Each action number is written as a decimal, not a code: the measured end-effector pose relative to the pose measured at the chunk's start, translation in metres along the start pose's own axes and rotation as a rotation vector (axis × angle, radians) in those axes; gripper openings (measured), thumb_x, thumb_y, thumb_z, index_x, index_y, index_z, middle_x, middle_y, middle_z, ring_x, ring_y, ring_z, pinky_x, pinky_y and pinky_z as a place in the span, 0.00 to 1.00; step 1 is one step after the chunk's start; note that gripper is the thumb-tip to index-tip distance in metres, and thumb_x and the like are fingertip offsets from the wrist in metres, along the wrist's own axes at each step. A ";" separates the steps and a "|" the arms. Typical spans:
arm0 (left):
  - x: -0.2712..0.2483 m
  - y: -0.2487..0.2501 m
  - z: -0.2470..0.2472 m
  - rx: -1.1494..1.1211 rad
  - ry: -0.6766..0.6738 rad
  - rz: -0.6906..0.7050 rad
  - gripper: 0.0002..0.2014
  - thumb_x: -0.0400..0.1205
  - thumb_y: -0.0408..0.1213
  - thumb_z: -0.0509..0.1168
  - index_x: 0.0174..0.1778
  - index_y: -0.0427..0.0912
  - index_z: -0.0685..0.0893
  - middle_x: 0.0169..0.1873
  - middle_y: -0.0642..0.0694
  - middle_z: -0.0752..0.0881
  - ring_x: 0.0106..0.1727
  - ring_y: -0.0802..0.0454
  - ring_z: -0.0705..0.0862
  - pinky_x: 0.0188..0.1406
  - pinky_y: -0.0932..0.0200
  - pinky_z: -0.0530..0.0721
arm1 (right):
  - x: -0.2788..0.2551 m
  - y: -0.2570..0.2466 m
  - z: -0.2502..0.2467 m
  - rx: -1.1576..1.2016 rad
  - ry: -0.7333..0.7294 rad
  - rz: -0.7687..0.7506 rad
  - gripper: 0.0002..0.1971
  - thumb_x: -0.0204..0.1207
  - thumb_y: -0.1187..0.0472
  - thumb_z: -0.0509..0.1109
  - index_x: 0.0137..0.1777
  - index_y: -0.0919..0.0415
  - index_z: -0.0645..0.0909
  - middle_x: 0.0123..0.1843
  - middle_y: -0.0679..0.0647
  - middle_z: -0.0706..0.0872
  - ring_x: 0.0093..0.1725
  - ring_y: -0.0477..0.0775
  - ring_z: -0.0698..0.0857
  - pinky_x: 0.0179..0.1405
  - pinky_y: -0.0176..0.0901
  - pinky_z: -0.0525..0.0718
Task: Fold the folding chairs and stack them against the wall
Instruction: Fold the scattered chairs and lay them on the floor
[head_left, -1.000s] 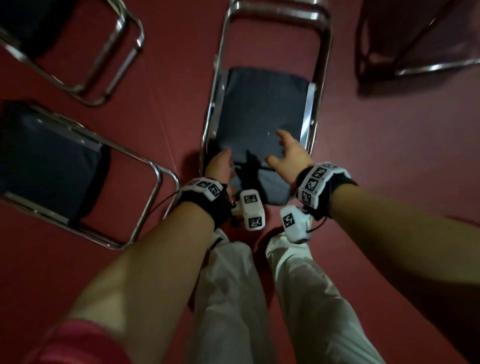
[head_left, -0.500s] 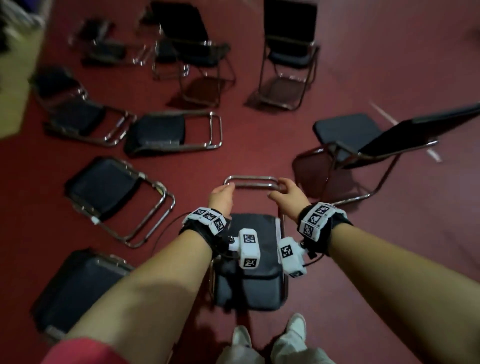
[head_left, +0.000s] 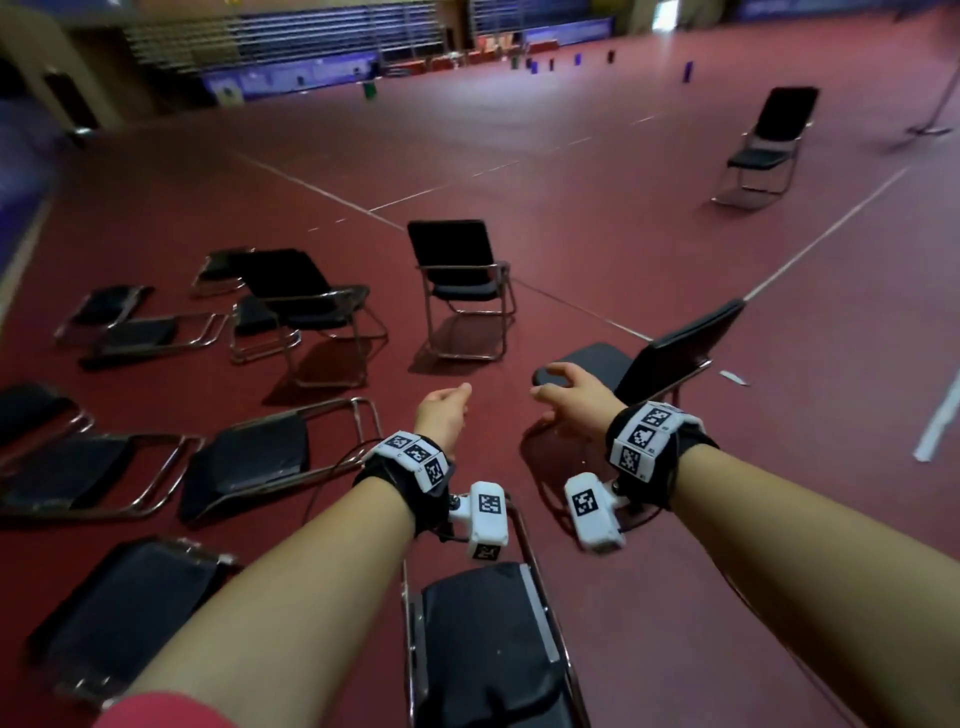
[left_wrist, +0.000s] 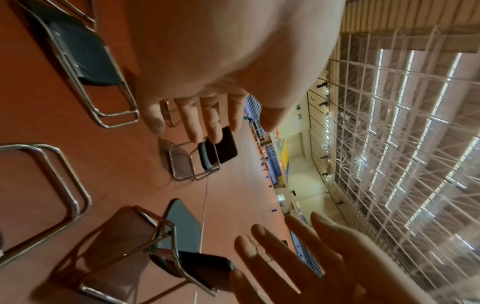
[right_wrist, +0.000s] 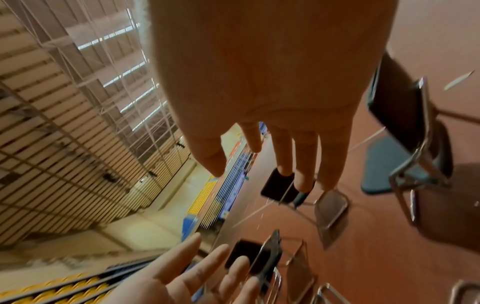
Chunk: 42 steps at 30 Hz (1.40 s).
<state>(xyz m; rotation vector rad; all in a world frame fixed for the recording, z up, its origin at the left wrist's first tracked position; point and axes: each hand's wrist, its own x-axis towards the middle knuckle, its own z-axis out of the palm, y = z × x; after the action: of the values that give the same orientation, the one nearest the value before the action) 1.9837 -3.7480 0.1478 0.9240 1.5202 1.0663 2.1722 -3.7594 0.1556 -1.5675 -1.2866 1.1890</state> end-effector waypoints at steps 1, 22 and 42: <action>0.001 0.004 0.015 0.012 -0.025 0.013 0.09 0.87 0.45 0.64 0.58 0.45 0.79 0.49 0.45 0.83 0.47 0.48 0.79 0.34 0.58 0.69 | 0.000 0.002 -0.016 0.006 0.023 0.013 0.29 0.80 0.58 0.72 0.79 0.58 0.68 0.51 0.56 0.83 0.36 0.55 0.84 0.22 0.36 0.79; 0.094 0.043 0.370 0.074 -0.181 -0.030 0.13 0.75 0.40 0.74 0.53 0.42 0.83 0.60 0.32 0.87 0.51 0.46 0.82 0.59 0.47 0.83 | 0.133 0.085 -0.341 -0.011 0.160 0.183 0.28 0.80 0.60 0.70 0.79 0.53 0.68 0.50 0.54 0.86 0.39 0.55 0.86 0.44 0.51 0.85; 0.323 0.019 0.451 0.326 -0.237 -0.176 0.18 0.81 0.32 0.69 0.68 0.40 0.83 0.53 0.35 0.86 0.36 0.53 0.78 0.34 0.59 0.74 | 0.377 0.170 -0.342 0.056 0.297 0.507 0.25 0.78 0.62 0.70 0.74 0.58 0.71 0.48 0.63 0.82 0.36 0.57 0.79 0.32 0.45 0.80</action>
<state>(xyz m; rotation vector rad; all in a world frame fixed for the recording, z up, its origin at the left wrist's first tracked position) 2.3663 -3.3646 0.0278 1.0746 1.5663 0.5699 2.5663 -3.4231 0.0161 -2.0079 -0.6770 1.2130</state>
